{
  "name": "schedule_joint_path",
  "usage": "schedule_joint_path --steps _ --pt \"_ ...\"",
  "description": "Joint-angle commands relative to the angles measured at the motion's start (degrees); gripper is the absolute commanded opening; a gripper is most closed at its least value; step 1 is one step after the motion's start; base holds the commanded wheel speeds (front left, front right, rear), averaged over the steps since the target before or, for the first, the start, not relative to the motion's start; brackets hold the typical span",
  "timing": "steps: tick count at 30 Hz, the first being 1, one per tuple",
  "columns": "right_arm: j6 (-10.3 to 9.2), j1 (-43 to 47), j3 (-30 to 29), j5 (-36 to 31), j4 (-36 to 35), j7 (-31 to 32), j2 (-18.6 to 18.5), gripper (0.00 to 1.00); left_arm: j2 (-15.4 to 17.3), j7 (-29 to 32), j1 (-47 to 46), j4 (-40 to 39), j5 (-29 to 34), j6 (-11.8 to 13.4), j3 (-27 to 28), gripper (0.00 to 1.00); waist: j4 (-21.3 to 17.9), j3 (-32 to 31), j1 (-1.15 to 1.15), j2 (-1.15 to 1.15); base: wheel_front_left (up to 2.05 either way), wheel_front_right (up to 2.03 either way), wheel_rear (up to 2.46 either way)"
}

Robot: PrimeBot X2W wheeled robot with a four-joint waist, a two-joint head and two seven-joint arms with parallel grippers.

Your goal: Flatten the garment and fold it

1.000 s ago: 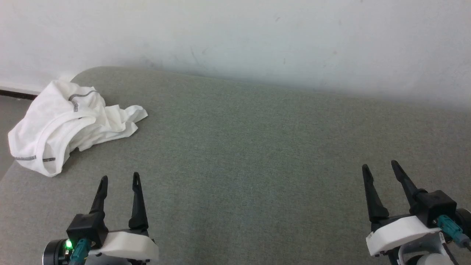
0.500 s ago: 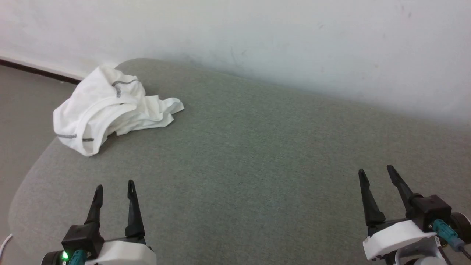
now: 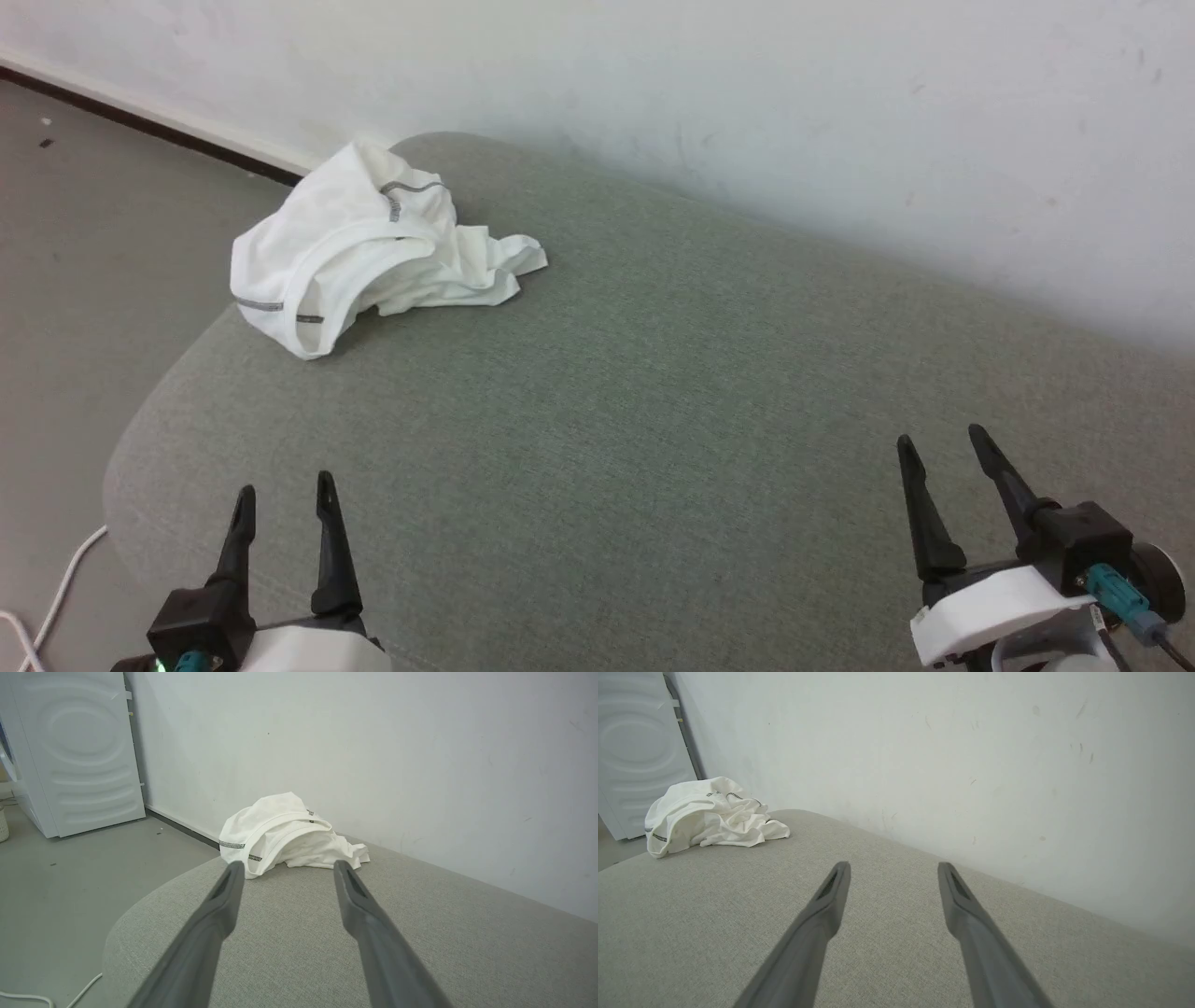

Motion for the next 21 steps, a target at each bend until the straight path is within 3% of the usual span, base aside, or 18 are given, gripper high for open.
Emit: schedule_joint_path --steps 1,21 --pt "-0.04 0.34 0.18 0.62 0.28 -0.56 0.14 1.0 -0.1 -0.57 1.07 0.13 -0.32 0.42 0.41 1.0 1.09 -0.38 0.0 0.0 0.0 0.0 0.0" --pt "-0.05 0.1 1.14 0.83 2.19 -2.95 0.18 1.0 -0.13 -2.96 2.66 0.86 -2.9 1.48 1.23 1.0 5.95 -0.99 0.0 0.0 0.0 0.0 0.0"
